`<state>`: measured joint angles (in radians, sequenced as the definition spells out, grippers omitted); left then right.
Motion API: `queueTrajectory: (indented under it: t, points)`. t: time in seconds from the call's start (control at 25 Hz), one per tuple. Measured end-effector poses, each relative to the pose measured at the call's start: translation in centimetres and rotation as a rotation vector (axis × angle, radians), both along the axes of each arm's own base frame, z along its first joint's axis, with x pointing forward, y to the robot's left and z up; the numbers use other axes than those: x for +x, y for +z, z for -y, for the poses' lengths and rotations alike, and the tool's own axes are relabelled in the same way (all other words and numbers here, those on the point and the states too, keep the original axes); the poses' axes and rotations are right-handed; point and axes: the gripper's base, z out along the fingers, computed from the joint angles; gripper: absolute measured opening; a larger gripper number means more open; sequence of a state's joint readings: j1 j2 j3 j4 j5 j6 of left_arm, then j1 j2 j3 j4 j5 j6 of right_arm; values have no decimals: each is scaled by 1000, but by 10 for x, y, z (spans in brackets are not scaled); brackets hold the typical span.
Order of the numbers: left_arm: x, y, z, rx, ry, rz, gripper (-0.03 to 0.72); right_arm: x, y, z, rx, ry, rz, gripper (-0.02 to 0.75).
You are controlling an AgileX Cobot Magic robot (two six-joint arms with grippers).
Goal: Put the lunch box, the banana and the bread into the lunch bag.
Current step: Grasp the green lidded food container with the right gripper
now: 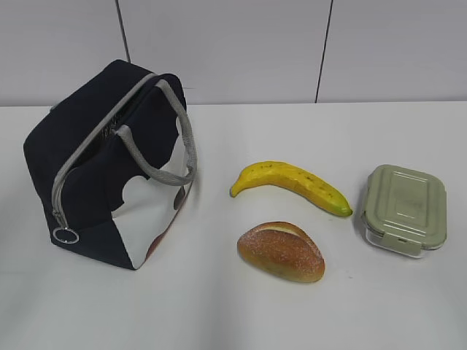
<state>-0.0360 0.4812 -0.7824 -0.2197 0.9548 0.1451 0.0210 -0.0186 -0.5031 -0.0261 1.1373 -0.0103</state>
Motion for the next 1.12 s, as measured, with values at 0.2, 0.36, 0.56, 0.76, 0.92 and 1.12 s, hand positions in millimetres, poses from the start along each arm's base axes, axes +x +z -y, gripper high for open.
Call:
queueTrajectory:
  t: [0.2,0.36,0.56,0.76,0.92,1.12]
  points:
    - [50,31,7,2,-61,-42,503,0,0,0,0,0,0,477]
    - [95,47,16,30,-129,-124,474,0,0,0,0,0,0,477]
    - [157,46,30,66,-201,-283,468,0,0,0,0,0,0,477]
    - [213,35,41,102,-259,-381,465,0,0,0,0,0,0,477]
    - [251,24,48,120,-289,-430,459,0,0,0,0,0,0,477]
    - [288,6,53,129,-314,-507,417,0,0,0,0,0,0,477]
